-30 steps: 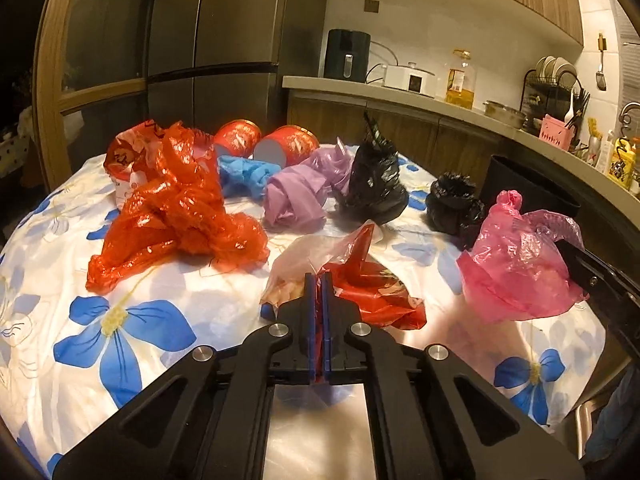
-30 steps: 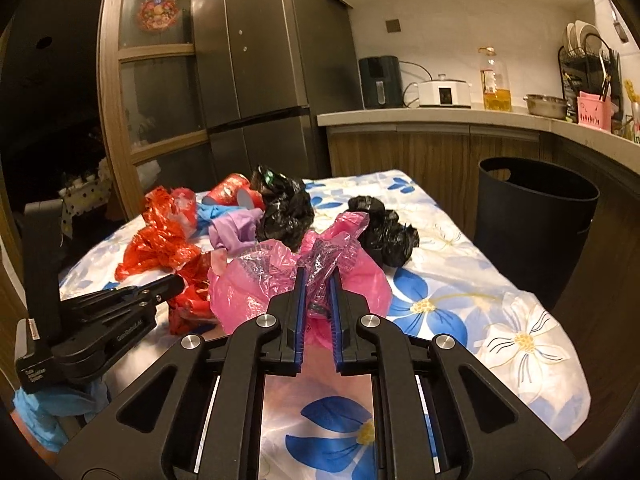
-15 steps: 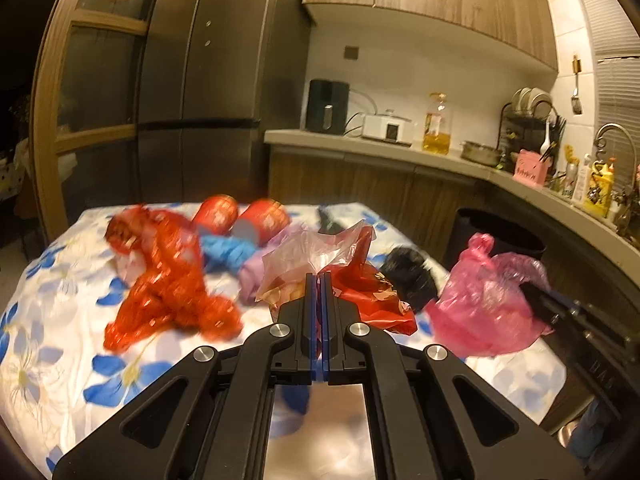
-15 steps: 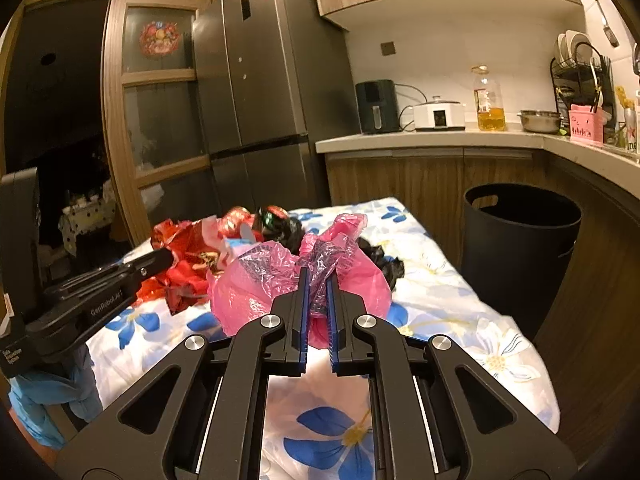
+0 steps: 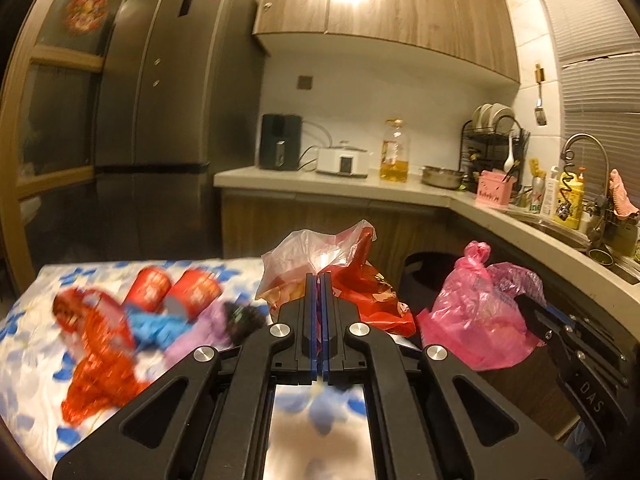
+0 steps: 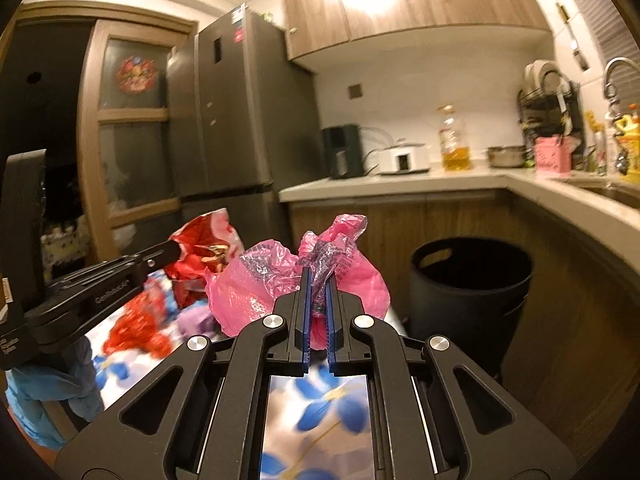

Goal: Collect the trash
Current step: 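Carry both bags over the black bin and open both tools to drop them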

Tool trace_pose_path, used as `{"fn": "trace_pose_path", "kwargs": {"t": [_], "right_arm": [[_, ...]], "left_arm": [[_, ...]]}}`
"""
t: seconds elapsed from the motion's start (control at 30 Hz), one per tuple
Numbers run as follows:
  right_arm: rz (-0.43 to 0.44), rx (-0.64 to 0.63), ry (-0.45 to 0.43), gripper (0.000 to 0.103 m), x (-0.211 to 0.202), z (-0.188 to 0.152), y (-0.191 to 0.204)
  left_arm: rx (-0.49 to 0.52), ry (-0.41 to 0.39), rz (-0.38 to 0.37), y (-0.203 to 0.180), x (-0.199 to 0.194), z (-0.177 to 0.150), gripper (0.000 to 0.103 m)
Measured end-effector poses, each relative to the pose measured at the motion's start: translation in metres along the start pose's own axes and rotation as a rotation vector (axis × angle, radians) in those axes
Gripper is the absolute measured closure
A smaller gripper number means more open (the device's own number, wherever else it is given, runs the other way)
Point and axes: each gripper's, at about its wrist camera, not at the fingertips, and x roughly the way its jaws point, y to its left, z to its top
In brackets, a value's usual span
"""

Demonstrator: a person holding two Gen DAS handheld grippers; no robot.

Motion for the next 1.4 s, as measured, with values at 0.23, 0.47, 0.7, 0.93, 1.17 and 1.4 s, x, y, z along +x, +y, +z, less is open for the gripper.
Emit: {"fn": "trace_pose_path", "kwargs": {"t": [0.23,0.47,0.7,0.93,1.17,1.4], "right_arm": [[-0.169,0.015,-0.082,0.097,0.018,0.026,-0.060],[-0.279,0.039,-0.095,0.097,0.051,0.037,-0.108],[-0.328,0.073,-0.096,0.097,0.076,0.043,-0.143],[-0.352,0.110,-0.082,0.097,0.100,0.046,-0.171],[-0.353,0.121,-0.031,0.097,0.124,0.038,-0.183],[-0.349,0.136,-0.001,0.095,0.139,0.034,-0.191]], "left_arm": [[0.004,-0.033,-0.071,-0.036,0.043,0.029,0.102],[0.000,-0.029,-0.158,-0.088,0.105,0.044,0.102],[-0.018,0.004,-0.242,-0.121,0.155,0.043,0.102],[-0.022,0.062,-0.284,-0.144,0.197,0.034,0.102],[-0.021,0.124,-0.295,-0.154,0.226,0.021,0.102],[0.006,0.183,-0.310,-0.165,0.247,0.008,0.098]]}}
